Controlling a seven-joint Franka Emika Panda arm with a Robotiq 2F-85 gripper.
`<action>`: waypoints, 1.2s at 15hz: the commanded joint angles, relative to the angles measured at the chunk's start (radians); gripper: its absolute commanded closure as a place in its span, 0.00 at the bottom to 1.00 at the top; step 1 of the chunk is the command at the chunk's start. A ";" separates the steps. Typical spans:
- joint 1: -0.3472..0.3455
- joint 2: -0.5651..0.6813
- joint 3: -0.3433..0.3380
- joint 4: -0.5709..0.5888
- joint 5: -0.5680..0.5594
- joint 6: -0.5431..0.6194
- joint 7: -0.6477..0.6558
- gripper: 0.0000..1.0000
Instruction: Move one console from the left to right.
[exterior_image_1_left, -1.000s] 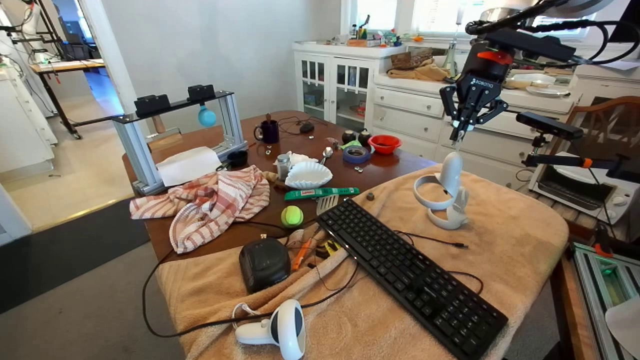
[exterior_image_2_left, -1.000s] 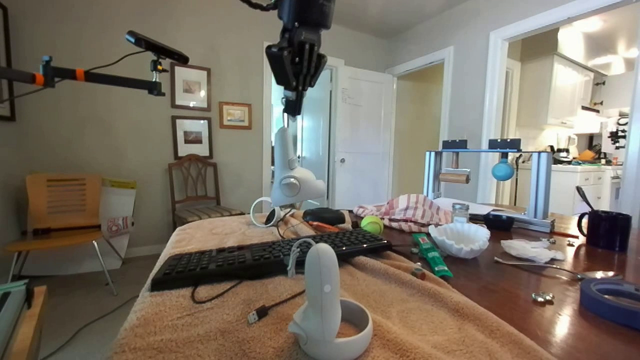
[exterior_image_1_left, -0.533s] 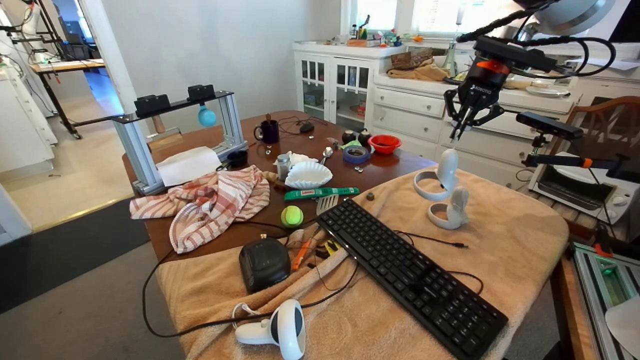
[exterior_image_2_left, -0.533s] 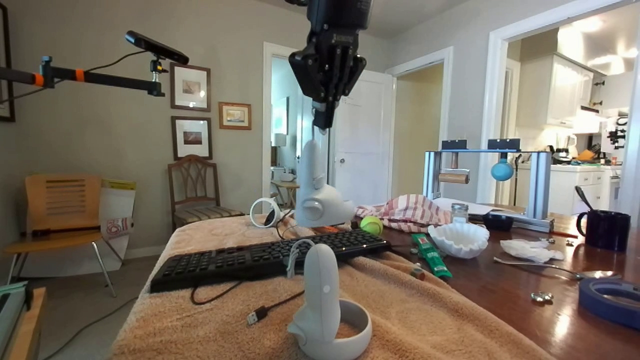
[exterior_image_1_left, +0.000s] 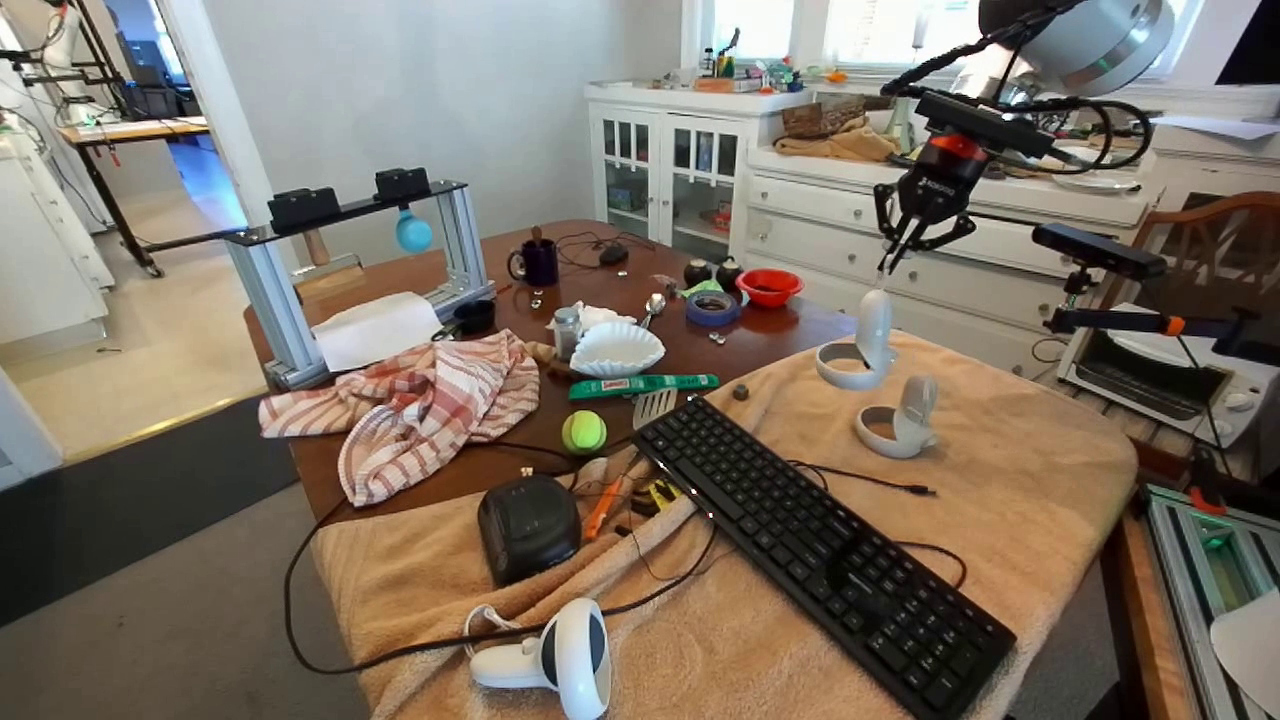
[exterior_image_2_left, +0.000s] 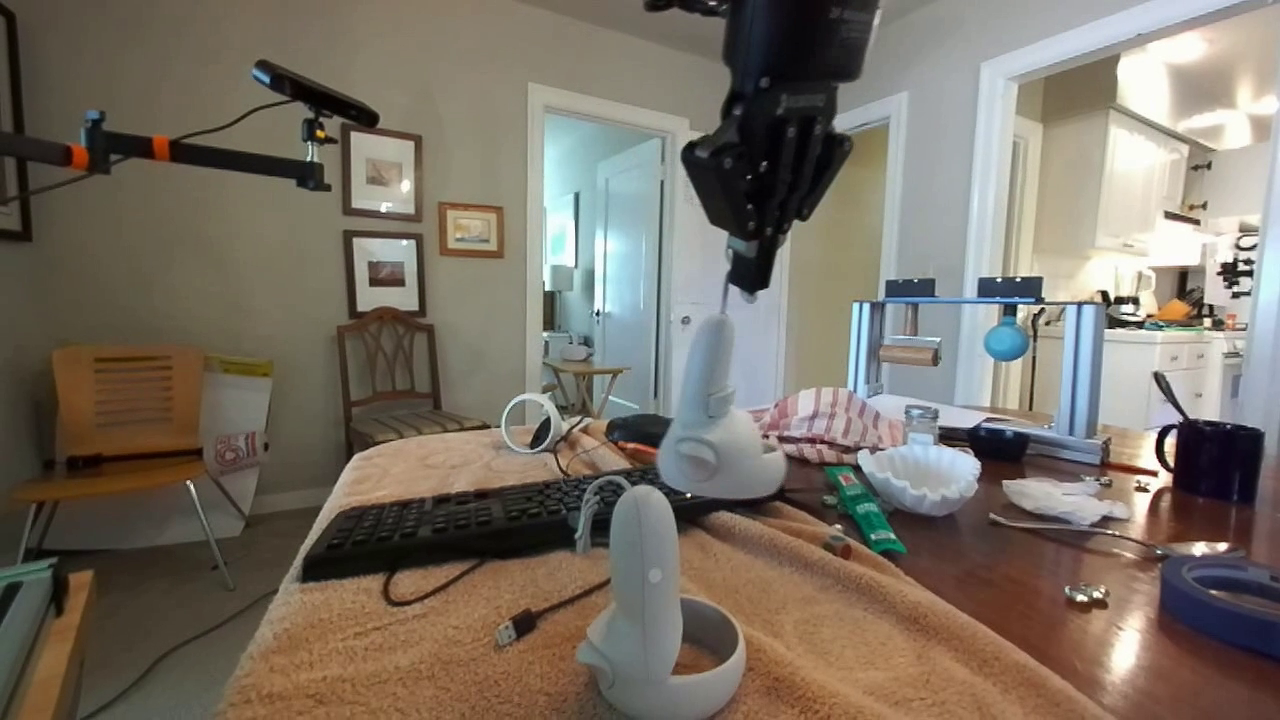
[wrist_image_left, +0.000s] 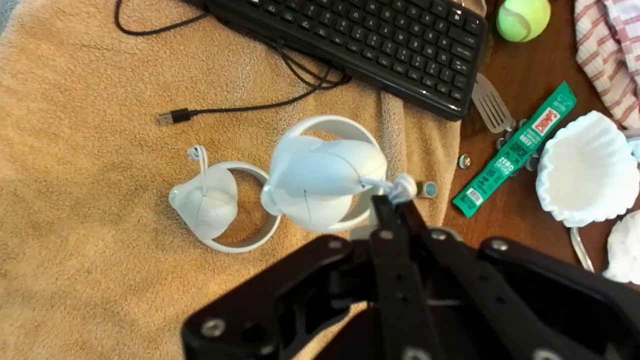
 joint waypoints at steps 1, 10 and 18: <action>-0.007 0.099 -0.023 0.068 0.064 0.003 -0.046 0.99; -0.018 0.234 -0.035 0.089 0.151 0.077 -0.069 0.99; -0.022 0.292 -0.031 0.091 0.212 0.101 -0.083 0.99</action>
